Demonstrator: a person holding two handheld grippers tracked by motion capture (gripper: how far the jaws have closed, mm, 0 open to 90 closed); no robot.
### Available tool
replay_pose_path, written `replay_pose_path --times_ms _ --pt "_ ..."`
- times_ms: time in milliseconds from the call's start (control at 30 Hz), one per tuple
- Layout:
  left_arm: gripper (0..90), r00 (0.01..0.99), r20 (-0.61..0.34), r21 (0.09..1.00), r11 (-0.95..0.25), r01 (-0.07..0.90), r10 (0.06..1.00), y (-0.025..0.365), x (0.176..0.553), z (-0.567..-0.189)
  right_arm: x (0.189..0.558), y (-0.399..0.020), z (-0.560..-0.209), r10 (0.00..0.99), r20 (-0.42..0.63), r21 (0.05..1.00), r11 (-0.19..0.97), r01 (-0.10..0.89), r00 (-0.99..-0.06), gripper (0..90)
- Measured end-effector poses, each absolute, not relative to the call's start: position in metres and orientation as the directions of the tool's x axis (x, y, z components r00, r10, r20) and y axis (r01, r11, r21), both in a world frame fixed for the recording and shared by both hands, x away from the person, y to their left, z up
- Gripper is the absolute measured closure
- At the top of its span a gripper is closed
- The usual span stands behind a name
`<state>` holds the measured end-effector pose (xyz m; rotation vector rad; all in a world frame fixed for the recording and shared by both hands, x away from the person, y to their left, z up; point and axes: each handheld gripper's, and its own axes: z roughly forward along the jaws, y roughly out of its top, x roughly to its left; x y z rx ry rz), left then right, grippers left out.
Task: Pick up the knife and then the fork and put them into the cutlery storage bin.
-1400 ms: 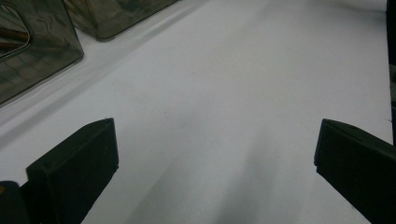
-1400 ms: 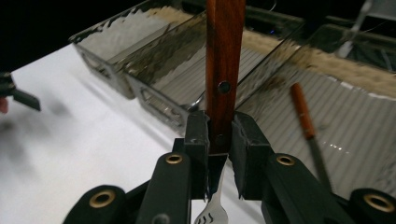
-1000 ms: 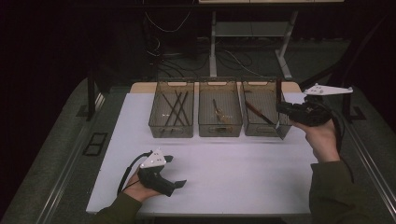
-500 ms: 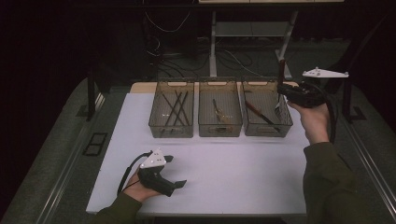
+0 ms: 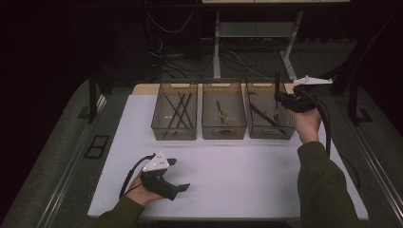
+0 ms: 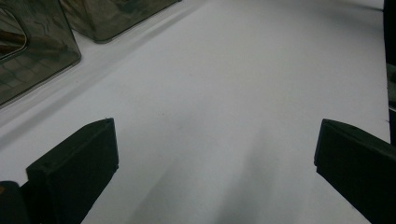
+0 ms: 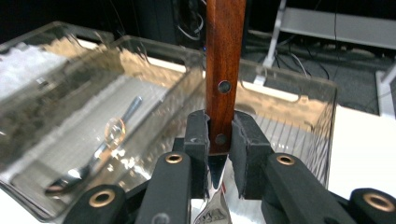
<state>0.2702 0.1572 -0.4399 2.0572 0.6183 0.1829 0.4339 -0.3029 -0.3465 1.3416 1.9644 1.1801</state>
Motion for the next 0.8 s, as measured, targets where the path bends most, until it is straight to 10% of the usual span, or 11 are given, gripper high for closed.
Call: replay_pose_path --times_ms 800 --pt "0.0 0.861 -0.115 0.833 -0.424 0.355 0.495 0.156 0.27 -0.44 0.44 -0.304 -0.379 0.914 0.03 0.766 0.239 0.596 -0.405 77.2"
